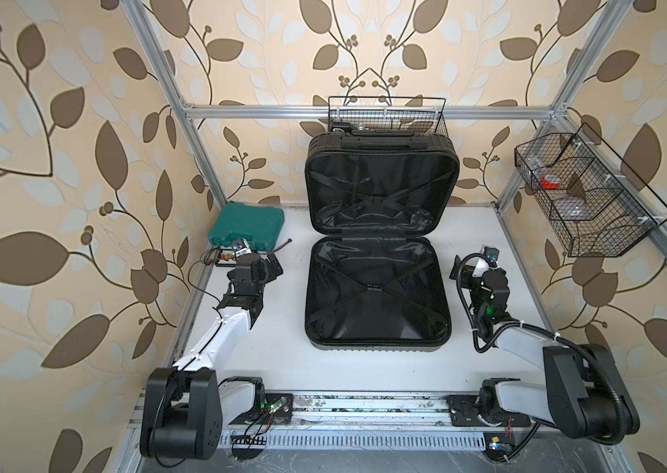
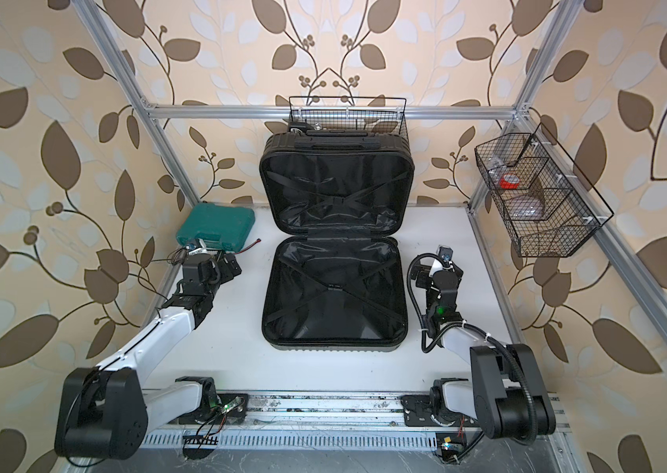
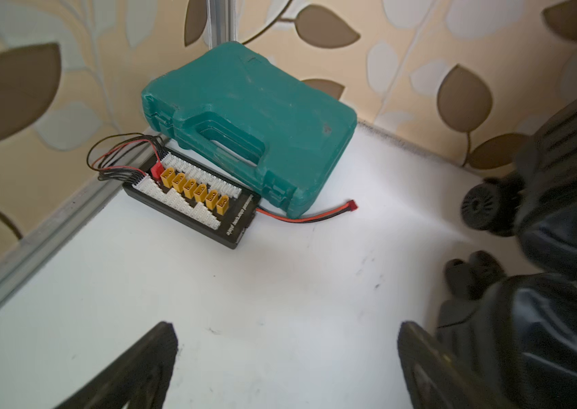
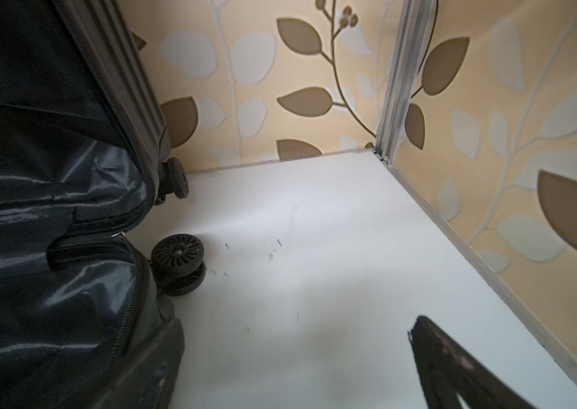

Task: Close the suitcase zippers
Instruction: Close the suitcase at the center of the board.

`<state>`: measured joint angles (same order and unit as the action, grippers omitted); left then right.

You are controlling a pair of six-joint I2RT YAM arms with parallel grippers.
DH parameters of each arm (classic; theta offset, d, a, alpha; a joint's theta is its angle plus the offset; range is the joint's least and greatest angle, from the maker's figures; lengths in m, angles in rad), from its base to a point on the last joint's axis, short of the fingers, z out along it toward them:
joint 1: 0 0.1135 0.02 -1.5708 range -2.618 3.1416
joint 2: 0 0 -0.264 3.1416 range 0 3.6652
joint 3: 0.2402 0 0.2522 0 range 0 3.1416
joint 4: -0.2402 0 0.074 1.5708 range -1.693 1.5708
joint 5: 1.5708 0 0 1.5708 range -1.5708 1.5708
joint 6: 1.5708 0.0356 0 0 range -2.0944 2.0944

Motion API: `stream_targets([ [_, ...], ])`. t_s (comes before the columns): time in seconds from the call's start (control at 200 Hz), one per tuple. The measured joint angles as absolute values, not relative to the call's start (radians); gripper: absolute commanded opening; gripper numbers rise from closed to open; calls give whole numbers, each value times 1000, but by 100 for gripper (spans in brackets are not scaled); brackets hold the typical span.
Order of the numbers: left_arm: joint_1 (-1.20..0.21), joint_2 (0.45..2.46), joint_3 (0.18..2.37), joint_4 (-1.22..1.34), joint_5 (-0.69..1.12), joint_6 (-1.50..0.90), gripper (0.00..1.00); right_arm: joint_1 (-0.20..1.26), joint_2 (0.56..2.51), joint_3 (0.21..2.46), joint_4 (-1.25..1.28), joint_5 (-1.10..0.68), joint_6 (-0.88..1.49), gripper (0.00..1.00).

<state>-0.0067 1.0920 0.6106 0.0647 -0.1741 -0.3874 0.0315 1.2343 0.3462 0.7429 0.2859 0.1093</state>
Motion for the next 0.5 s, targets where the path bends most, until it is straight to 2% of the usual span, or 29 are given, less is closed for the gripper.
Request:
stream_targets([
  [0.12, -7, 1001, 618, -71, 0, -496, 90, 31, 1118, 356, 666, 232, 111, 100],
  [0.205, -7, 1001, 635, -158, 140, -527, 80, 32, 1061, 406, 614, 168, 107, 98],
  [0.295, -7, 1034, 644, -218, 297, -551, 66, 31, 1044, 498, 568, 99, 100, 95],
  [0.5, -28, 1116, 646, -290, 524, -575, 55, 31, 1102, 727, 499, -41, 78, 88],
])
